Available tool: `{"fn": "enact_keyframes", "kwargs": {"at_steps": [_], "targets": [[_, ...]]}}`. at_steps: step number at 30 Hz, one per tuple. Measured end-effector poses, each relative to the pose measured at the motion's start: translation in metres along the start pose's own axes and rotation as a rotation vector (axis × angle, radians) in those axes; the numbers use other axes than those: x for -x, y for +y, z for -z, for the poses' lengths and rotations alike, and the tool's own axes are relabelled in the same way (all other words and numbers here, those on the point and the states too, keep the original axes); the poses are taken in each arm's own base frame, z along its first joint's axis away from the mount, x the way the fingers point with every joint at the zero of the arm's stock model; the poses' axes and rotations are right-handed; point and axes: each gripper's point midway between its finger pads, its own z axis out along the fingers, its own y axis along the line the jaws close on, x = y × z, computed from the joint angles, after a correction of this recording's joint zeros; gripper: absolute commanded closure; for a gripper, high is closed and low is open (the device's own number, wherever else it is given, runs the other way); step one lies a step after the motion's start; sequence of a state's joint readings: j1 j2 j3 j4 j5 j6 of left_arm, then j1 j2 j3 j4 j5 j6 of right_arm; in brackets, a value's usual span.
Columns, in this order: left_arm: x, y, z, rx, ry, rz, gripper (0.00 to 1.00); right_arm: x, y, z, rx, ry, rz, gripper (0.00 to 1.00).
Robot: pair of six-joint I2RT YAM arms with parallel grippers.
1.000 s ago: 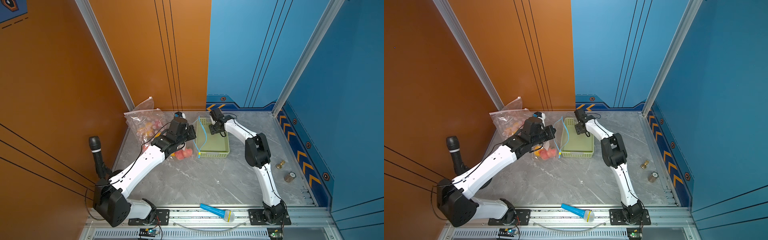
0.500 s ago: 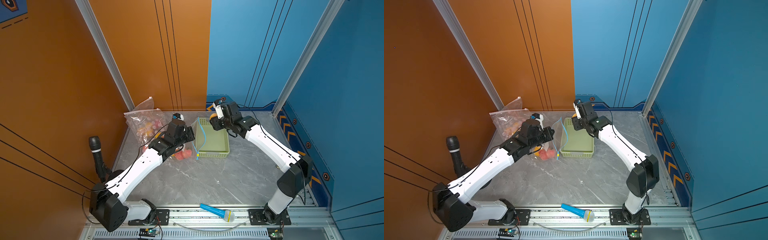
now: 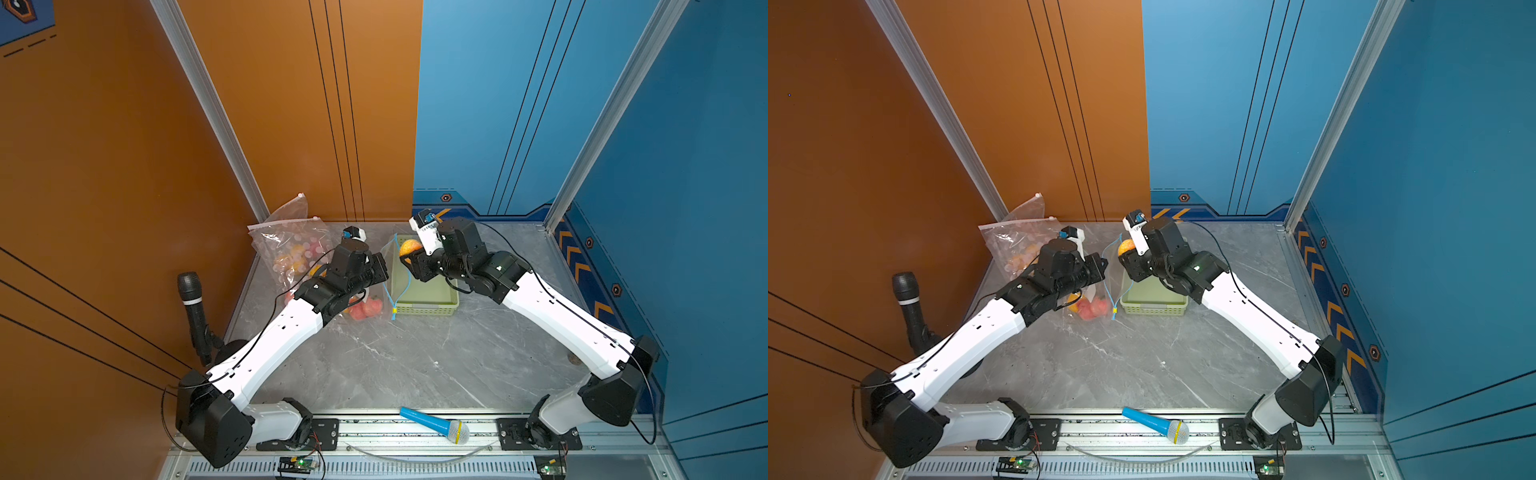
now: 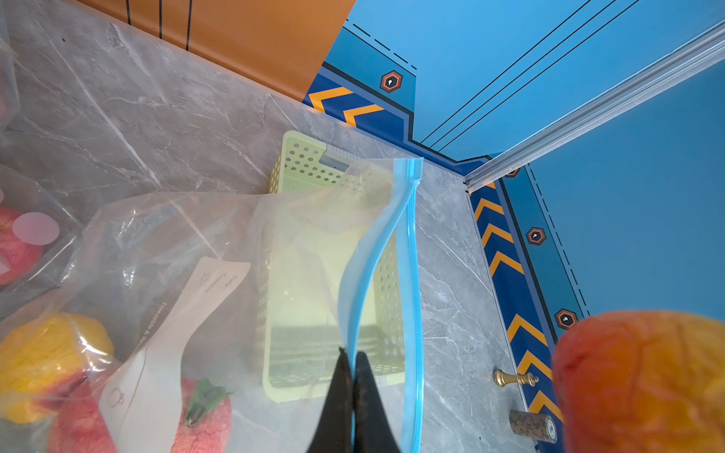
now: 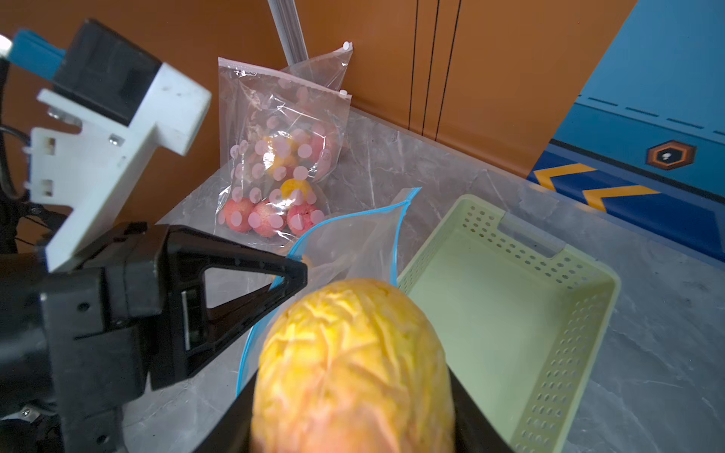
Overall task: Place the peach in a zip-top bag and seal the zipper
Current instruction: Place the peach in the zipper food storage bag.
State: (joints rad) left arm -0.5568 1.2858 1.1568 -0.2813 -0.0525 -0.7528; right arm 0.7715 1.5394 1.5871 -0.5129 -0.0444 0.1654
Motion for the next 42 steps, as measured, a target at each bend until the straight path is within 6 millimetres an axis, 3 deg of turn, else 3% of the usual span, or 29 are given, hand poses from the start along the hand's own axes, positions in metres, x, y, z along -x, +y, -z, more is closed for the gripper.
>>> {"fn": "enact_keyframes", "kwargs": {"at_steps": [7,13,17,21,25,28,33,38,42], "targets": [[0.000,-0.001,0.001,-0.003,-0.002,0.000,1.00,-0.022,0.016,-0.032,0.046,0.069,-0.010,0.67],[0.003,-0.005,0.007,-0.018,-0.014,-0.001,1.00,-0.049,0.011,-0.067,0.033,0.150,-0.021,0.67],[0.003,-0.012,0.013,-0.040,-0.016,-0.008,1.00,-0.064,0.007,-0.083,0.020,0.195,-0.037,0.58],[0.001,-0.019,0.016,-0.056,-0.016,-0.015,1.00,-0.068,0.006,-0.087,0.016,0.206,-0.047,0.38],[0.002,-0.020,0.020,-0.058,-0.016,-0.018,1.00,-0.062,0.007,-0.086,0.019,0.193,-0.059,0.24],[0.002,-0.020,0.021,-0.057,-0.014,-0.018,1.00,-0.059,0.008,-0.082,0.021,0.184,-0.063,0.21],[0.001,-0.019,0.021,-0.053,-0.011,-0.019,1.00,-0.040,0.013,-0.060,0.046,0.131,-0.064,0.26],[0.002,-0.017,0.022,-0.049,-0.008,-0.039,1.00,-0.010,0.016,-0.018,0.069,0.031,-0.072,0.32],[0.001,-0.015,0.025,-0.045,0.012,-0.073,1.00,0.008,0.007,0.007,0.060,-0.030,-0.085,0.36]]}}
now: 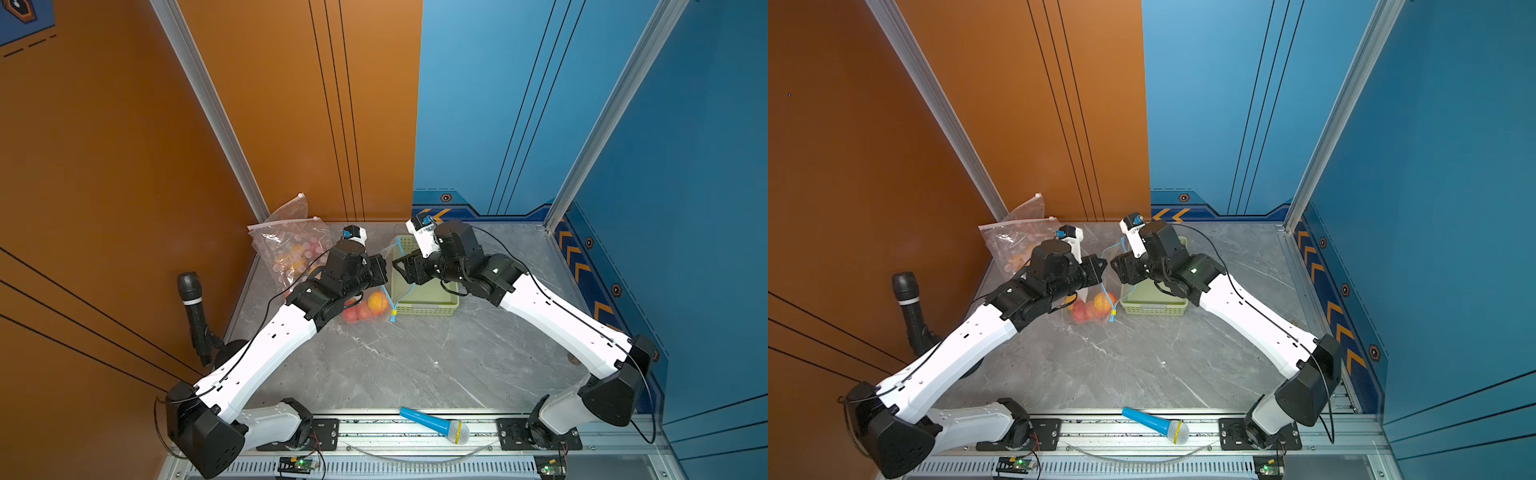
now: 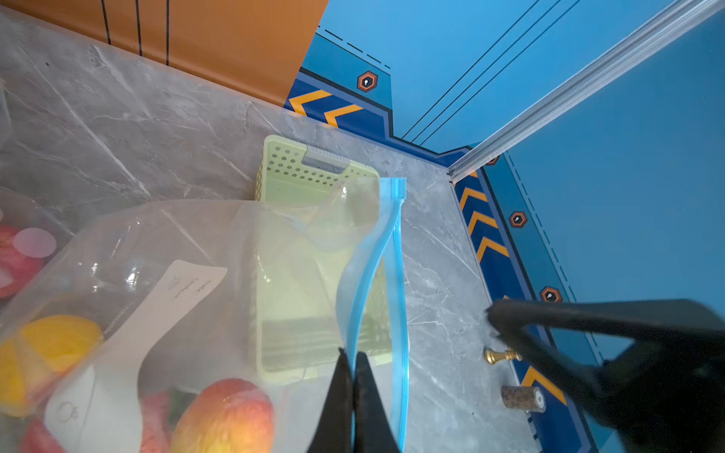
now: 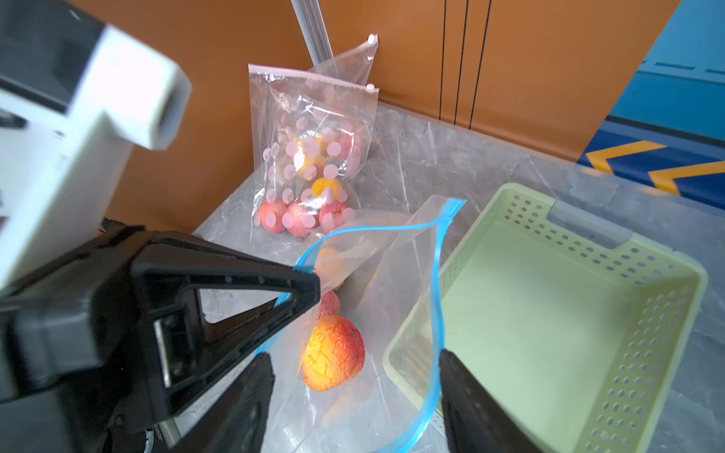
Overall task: Place the peach in a zip-top bag and seal the zipper
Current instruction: Place the peach in the zipper food storage bag, then adjust the zipper food storage bag at the center of the board.
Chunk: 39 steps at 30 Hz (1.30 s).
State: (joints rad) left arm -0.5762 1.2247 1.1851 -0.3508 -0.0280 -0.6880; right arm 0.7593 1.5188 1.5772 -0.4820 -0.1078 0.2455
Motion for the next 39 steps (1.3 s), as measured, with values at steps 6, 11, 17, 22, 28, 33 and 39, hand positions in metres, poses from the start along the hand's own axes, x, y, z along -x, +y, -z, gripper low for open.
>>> {"fn": "enact_keyframes", "kwargs": {"at_steps": [6,11,17,22,28,33,39], "targets": [[0.002,-0.007,0.013,-0.027,0.029,-0.061,1.00,-0.006,-0.022,-0.001,-0.039,0.030,-0.042,0.39],[0.000,-0.017,0.018,-0.066,0.059,-0.089,1.00,-0.026,-0.026,-0.025,-0.037,0.101,-0.062,0.48],[-0.005,-0.022,0.021,-0.097,0.092,-0.114,1.00,-0.056,-0.026,-0.045,-0.014,0.187,-0.126,0.85],[-0.007,-0.023,0.021,-0.101,0.104,-0.138,1.00,-0.062,-0.017,-0.045,0.038,0.204,-0.207,1.00],[-0.005,-0.020,0.031,-0.095,0.081,-0.178,0.71,-0.059,-0.006,-0.030,0.087,0.182,-0.324,1.00],[-0.002,-0.013,0.059,-0.099,-0.008,-0.231,0.37,-0.044,-0.002,-0.017,0.099,0.131,-0.396,1.00],[-0.019,0.010,0.084,-0.094,-0.114,-0.337,0.30,-0.041,-0.007,-0.015,0.070,0.115,-0.457,1.00]]}}
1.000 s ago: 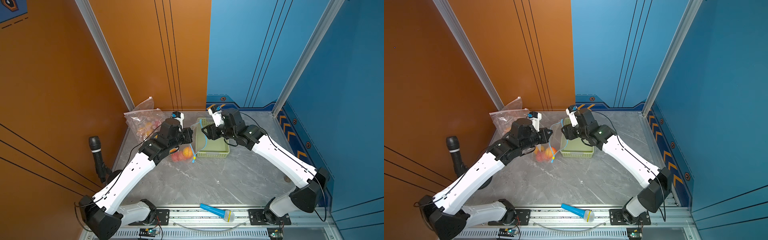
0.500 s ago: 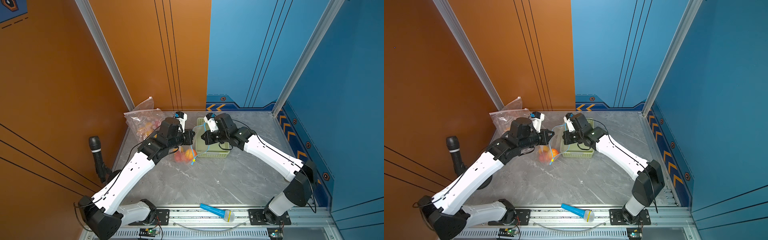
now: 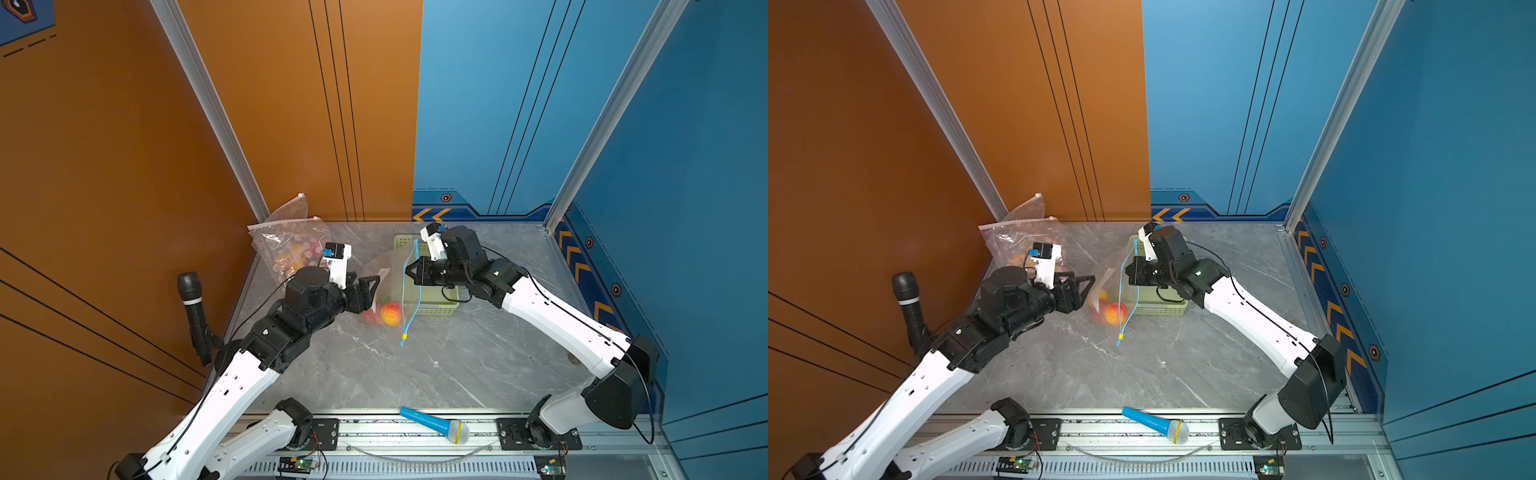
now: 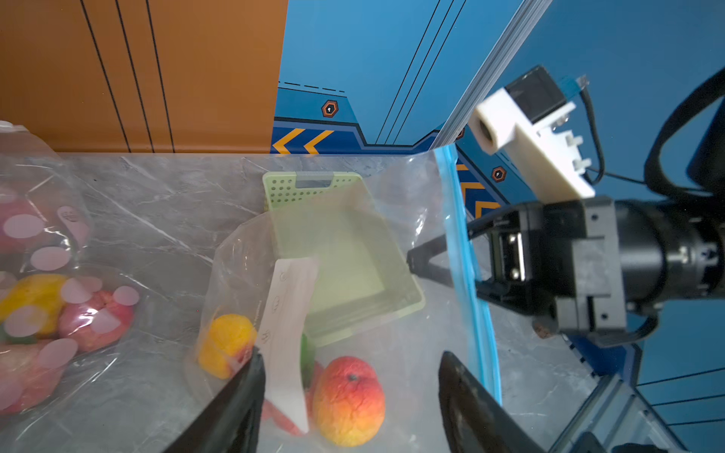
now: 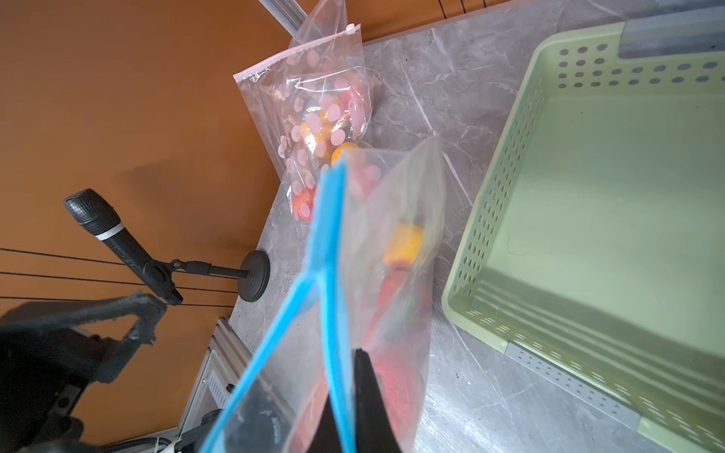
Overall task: Place the peach in a zip-top bag and seal the zipper
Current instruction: Adjust the zipper food storage bag at the center of the board.
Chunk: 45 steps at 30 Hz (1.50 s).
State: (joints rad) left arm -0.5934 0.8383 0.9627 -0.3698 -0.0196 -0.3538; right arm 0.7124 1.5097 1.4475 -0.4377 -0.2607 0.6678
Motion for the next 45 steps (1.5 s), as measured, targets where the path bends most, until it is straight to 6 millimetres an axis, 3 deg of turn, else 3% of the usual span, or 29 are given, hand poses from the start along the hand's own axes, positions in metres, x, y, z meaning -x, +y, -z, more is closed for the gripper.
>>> {"fn": "enact_keyframes", "kwargs": {"at_steps": [6,14,17,21,27,34,42,45], "targets": [[-0.048,-0.013,0.010,-0.066,0.010,-0.177,0.29,0.005,-0.005,0.000,-0.029,-0.025,-0.043,1.00],[-0.105,-0.081,0.026,-0.264,-0.057,-0.529,0.23,0.014,-0.005,-0.013,-0.045,-0.033,-0.077,1.00],[-0.124,-0.094,0.023,-0.243,-0.091,-0.666,0.23,0.011,-0.010,-0.021,-0.057,-0.021,-0.094,1.00],[-0.130,-0.083,0.005,-0.114,-0.098,-0.774,0.23,0.010,-0.012,-0.023,-0.064,-0.018,-0.104,1.00],[-0.118,-0.077,-0.007,0.015,-0.156,-0.802,0.24,0.015,-0.009,-0.021,-0.058,-0.031,-0.107,1.00],[-0.119,-0.069,-0.018,0.071,-0.159,-0.796,0.39,0.015,-0.009,-0.021,-0.058,-0.031,-0.118,1.00],[-0.131,-0.068,-0.029,0.078,-0.131,-0.813,0.34,0.015,-0.009,-0.021,-0.058,-0.031,-0.119,1.00],[-0.136,-0.067,-0.032,0.081,-0.126,-0.814,0.37,0.015,-0.009,-0.021,-0.058,-0.032,-0.119,1.00]]}}
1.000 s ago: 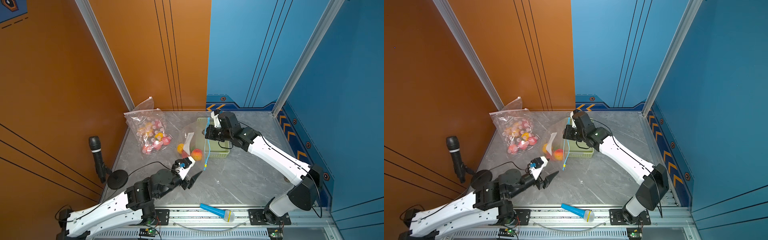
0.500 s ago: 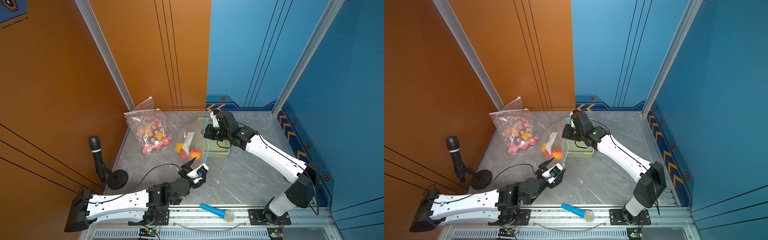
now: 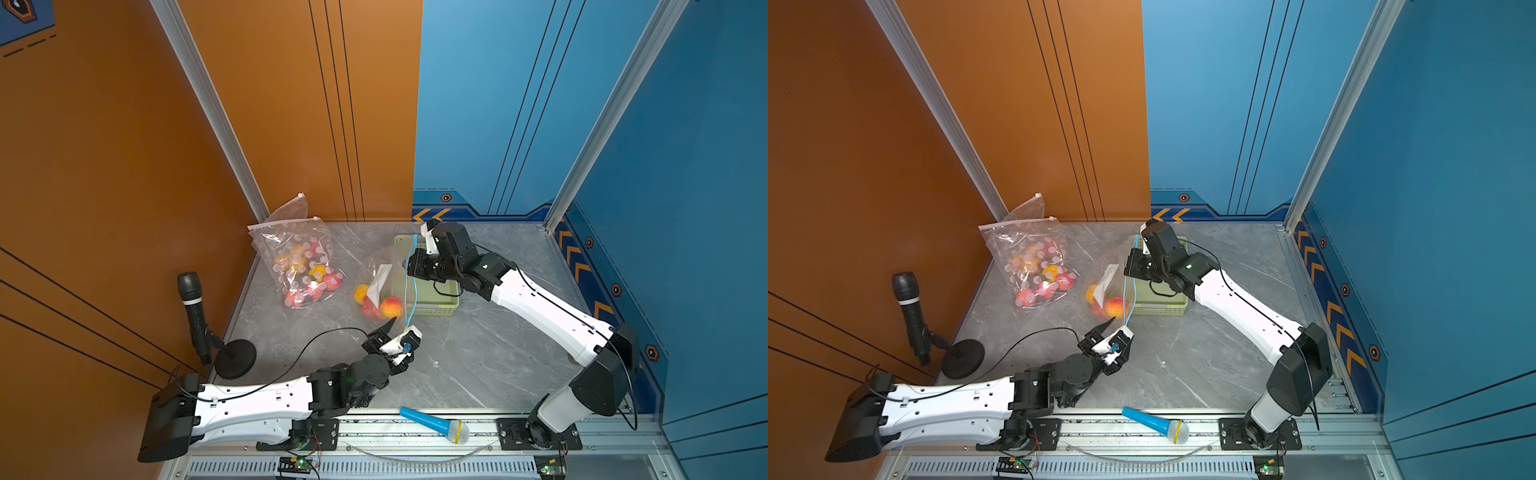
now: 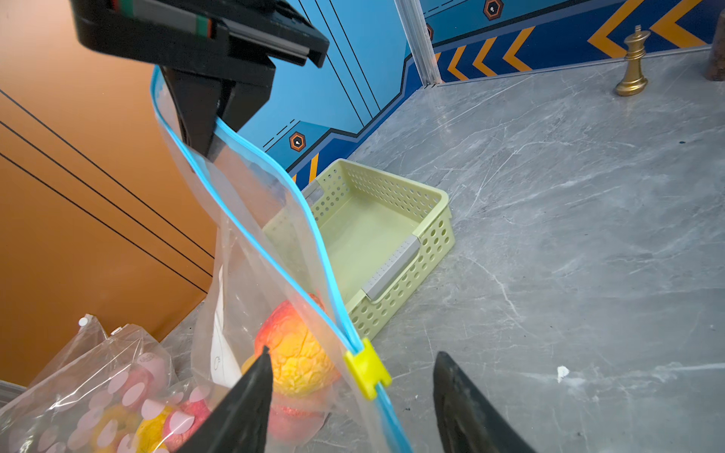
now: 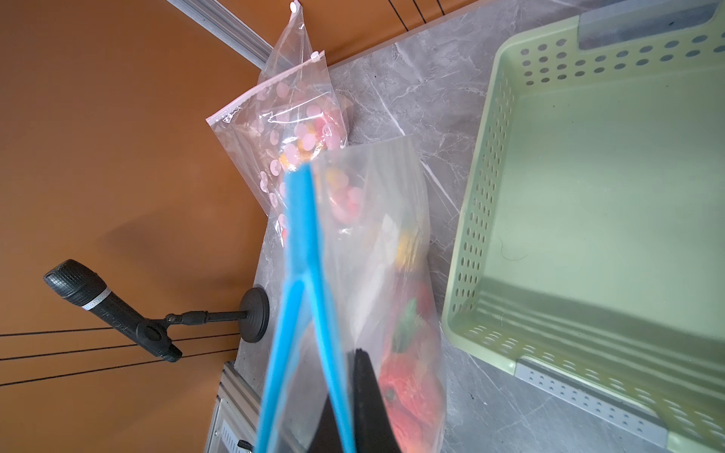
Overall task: Place the peach in a zip-top bag and seal the zipper
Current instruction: Adjust the zipper food storage bag at the center of the board.
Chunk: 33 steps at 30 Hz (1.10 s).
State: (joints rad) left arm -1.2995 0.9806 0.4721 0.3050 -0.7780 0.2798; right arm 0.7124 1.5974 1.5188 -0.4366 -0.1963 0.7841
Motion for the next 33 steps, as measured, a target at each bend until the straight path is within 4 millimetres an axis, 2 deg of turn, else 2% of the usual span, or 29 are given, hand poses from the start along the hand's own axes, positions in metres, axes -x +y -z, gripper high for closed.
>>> {"fn": "enact_keyframes", "kwargs": {"at_steps": [7,9,11,13,17,21,23,26,29,31,33], "targets": [[-0.006,0.012,-0.009,0.033,0.005,0.073,0.61,0.000,0.000,0.000,0.000,0.000,-0.002,1.00],[-0.006,0.013,-0.011,0.030,0.002,0.088,0.71,0.000,0.000,0.000,0.000,0.000,-0.002,1.00],[-0.006,0.012,-0.011,0.024,0.000,0.095,0.87,0.000,0.000,0.000,0.000,0.000,-0.002,1.00],[-0.006,0.012,-0.011,0.021,-0.001,0.101,0.95,0.000,0.000,0.000,0.000,0.000,-0.002,1.00],[-0.005,0.015,-0.008,0.016,0.000,0.105,1.00,0.001,-0.001,0.000,-0.005,-0.005,-0.001,1.00],[0.001,0.028,0.006,0.015,-0.020,0.121,1.00,0.000,-0.002,0.000,-0.012,-0.003,0.008,1.00],[0.008,0.037,0.015,0.015,-0.034,0.132,1.00,-0.001,-0.003,0.002,-0.021,0.008,0.024,1.00],[0.030,0.053,0.029,-0.004,-0.066,0.142,1.00,-0.003,0.001,0.008,-0.024,0.029,0.059,1.00],[0.054,0.068,0.044,-0.035,-0.091,0.143,1.00,-0.007,0.005,0.014,-0.024,0.051,0.105,0.84],[0.067,0.075,0.054,-0.067,-0.099,0.131,1.00,-0.009,0.002,0.021,-0.035,0.062,0.135,0.68],[0.078,0.080,0.061,-0.098,-0.103,0.110,1.00,-0.012,0.002,0.030,-0.040,0.071,0.173,0.59]]}}
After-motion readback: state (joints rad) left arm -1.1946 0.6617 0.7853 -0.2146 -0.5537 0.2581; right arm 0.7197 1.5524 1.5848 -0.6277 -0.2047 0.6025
